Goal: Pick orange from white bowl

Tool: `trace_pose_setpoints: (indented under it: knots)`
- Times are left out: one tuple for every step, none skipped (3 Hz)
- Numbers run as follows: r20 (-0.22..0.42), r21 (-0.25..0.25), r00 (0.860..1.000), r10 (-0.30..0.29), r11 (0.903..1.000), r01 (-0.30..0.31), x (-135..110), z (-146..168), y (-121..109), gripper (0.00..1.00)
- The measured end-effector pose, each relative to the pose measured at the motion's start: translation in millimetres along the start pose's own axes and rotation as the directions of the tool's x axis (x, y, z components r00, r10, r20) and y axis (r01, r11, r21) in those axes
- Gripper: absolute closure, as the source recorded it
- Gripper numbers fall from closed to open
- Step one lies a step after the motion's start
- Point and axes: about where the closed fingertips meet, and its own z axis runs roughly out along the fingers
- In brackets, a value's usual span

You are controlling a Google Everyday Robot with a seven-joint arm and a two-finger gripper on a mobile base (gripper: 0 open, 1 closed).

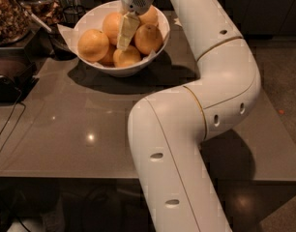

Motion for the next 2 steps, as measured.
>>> trace_pose_setpoints:
  knots:
    - [0.028, 0.014, 0.999, -0.022, 0.9997, 0.022, -6.3, -8.4, -0.4, 0.51]
    - [0.045, 0.031, 0.998, -0.049, 0.9984, 0.048, -14.7, -16.8, -1.0, 0.74]
